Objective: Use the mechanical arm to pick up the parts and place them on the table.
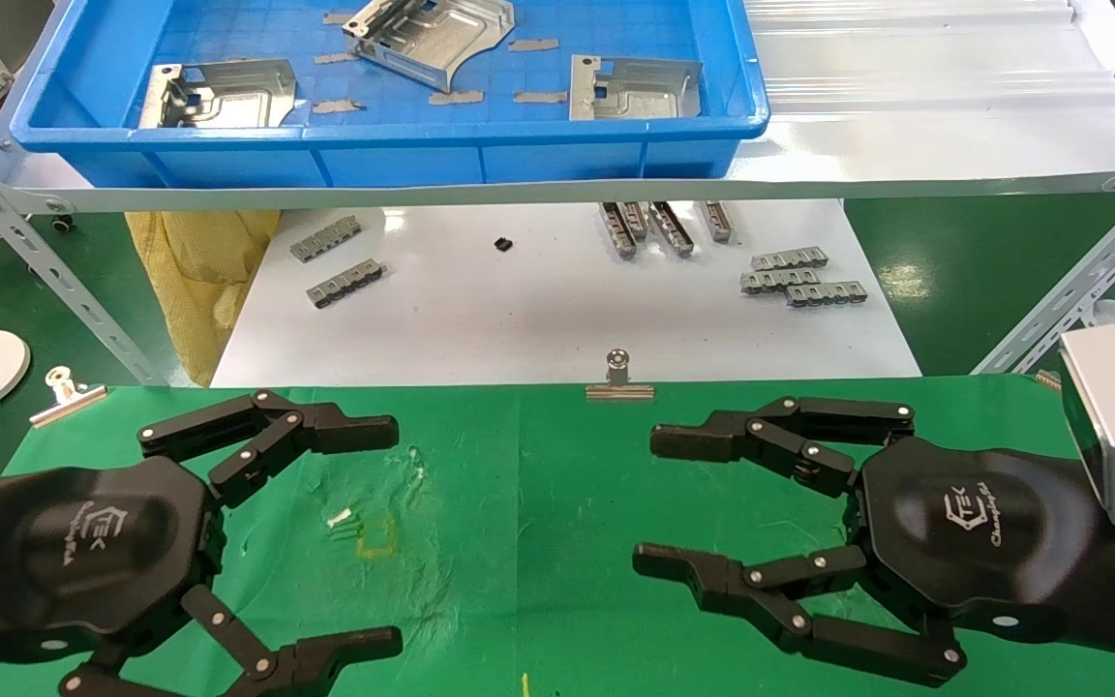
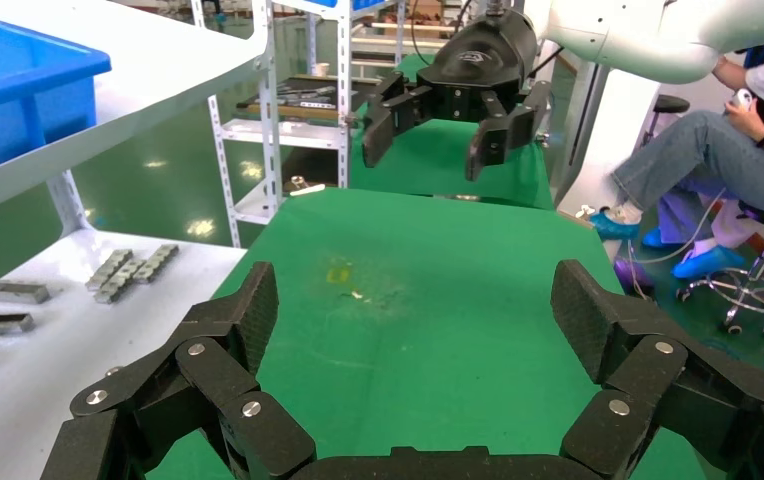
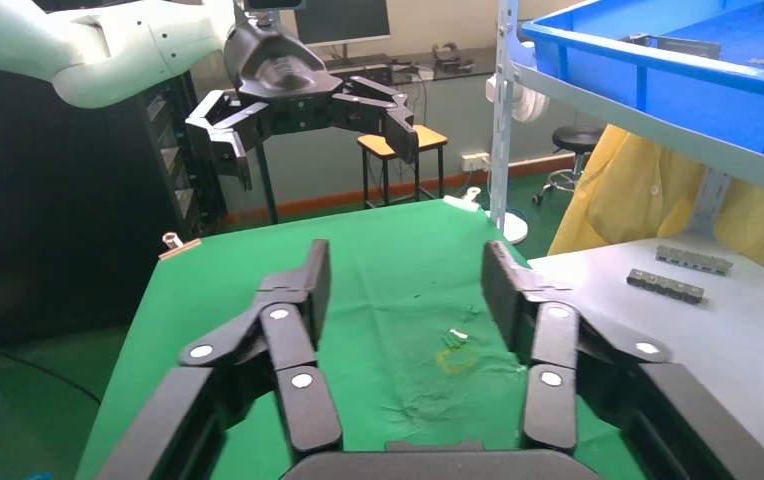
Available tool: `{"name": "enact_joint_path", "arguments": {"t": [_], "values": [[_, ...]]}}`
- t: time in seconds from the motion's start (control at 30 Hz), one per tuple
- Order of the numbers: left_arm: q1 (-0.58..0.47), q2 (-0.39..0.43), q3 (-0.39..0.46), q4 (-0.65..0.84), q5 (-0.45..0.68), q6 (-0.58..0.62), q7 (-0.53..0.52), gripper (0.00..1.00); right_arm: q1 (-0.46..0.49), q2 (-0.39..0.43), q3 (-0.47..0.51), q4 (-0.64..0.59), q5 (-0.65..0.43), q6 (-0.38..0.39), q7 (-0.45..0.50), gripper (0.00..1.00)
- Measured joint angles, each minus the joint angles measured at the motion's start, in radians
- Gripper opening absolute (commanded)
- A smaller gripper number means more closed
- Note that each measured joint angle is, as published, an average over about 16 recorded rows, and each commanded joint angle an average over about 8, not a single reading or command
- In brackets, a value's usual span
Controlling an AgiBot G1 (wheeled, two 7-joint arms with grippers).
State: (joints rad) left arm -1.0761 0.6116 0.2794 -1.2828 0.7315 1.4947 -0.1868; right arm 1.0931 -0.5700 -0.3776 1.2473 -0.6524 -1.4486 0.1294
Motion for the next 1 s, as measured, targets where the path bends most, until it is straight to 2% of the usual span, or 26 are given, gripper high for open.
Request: {"name": "enact_joint_path", "arguments": {"t": [0.27, 0.5, 0.73, 1.0], "values": [[-0.072, 0.021, 0.011, 0.011, 0.041, -0.027, -0.018, 1.00, 0.000, 0.000, 0.000, 0.000, 0.000, 0.000, 0.000, 0.00], [-0.286, 0.107, 0.061, 0.127, 0.168, -0.073, -0.047, 1.00, 0.000, 0.000, 0.000, 0.000, 0.000, 0.000, 0.000, 0.00], [-0.595, 0.278, 0.146, 0.432, 0.373, -0.180, -0.036, 1.00, 0.000, 0.000, 0.000, 0.000, 0.000, 0.000, 0.000, 0.00], [-0.864, 0.496, 0.228, 0.860, 0.584, -0.447, 0.025, 1.00, 0.000, 0.000, 0.000, 0.000, 0.000, 0.000, 0.000, 0.00]]}}
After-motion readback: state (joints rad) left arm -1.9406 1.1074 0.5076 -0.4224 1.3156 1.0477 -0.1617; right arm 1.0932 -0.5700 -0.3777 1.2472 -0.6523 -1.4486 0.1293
